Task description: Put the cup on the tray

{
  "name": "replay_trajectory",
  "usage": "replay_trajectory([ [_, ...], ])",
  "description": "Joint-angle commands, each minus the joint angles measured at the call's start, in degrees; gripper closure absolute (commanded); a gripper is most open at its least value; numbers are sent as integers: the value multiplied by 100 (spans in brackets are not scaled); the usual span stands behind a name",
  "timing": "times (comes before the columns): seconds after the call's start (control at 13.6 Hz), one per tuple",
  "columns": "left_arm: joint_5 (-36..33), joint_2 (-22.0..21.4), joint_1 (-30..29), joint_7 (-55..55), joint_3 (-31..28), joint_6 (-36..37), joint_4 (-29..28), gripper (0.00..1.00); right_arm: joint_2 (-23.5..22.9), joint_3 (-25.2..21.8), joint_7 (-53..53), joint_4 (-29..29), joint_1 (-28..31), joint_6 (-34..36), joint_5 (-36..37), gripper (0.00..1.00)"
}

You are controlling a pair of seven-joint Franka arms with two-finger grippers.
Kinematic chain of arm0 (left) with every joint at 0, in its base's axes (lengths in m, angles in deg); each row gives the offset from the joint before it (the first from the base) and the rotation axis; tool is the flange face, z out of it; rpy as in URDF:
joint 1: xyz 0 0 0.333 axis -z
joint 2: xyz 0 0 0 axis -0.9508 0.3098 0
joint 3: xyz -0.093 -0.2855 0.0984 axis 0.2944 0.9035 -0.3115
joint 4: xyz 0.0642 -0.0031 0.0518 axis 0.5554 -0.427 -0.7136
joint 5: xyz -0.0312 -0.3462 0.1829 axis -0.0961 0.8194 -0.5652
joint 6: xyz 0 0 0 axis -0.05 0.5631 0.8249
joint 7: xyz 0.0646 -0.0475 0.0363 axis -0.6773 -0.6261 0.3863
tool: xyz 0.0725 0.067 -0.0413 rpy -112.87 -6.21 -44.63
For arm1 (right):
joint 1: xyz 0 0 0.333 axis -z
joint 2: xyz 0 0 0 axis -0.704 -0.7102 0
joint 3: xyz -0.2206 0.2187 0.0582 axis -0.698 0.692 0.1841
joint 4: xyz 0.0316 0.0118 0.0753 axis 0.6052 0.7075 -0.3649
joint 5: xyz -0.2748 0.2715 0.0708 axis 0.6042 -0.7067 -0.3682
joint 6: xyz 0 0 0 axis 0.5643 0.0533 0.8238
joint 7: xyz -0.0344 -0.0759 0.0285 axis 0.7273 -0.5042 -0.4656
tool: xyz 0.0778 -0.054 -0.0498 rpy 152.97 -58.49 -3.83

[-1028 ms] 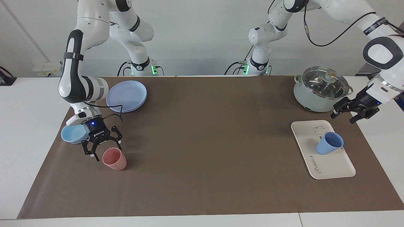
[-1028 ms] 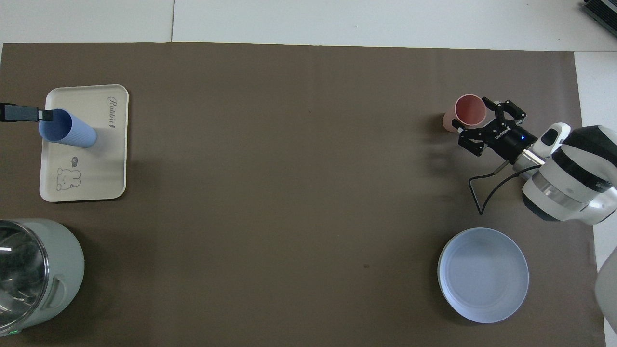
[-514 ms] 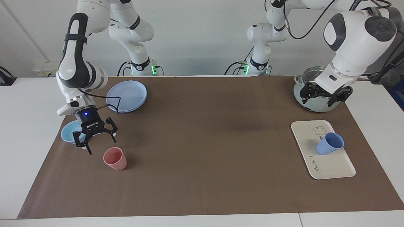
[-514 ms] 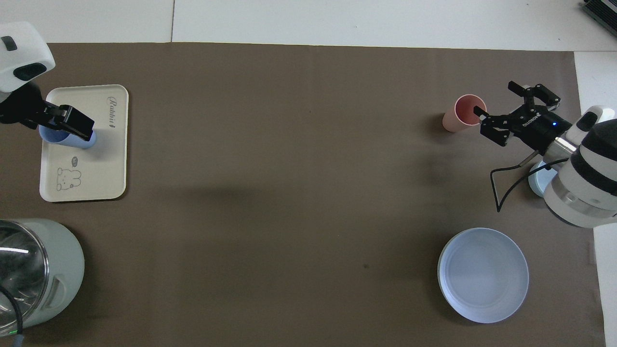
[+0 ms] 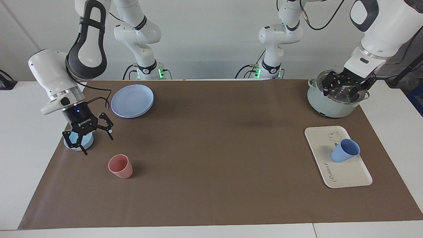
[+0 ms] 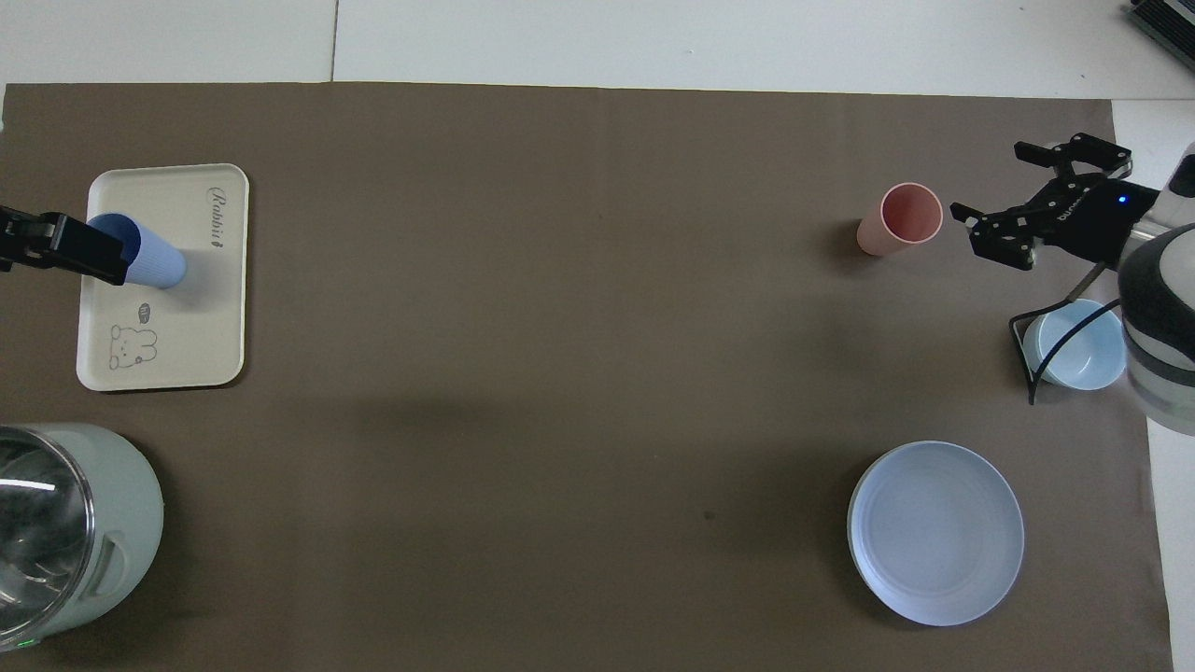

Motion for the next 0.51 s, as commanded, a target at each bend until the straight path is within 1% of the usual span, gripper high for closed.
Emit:
replay_trajectory([
  [0.0, 128, -339, -37, 109, 13, -317, -543, 0, 263, 34, 1288, -196, -23, 624, 1699, 0],
  [0.15, 163, -637, -10, 161, 13, -966, -1262, 0, 483, 95, 2263, -170, -146, 906, 2650, 0],
  [0.22, 164, -778, 33, 292, 13, -1239, -1588, 0, 528, 95, 2668, -153, -277, 1029, 2968, 0],
  [0.29, 164, -849, 51, 390, 22, -1416, -1756, 0, 615, 95, 3099, -118, -392, 1135, 3223, 0],
  [0.44, 155, -850, 60, 434, 40, -1470, -1750, 0, 703, 95, 4117, -100, -647, 1424, 3663, 0],
])
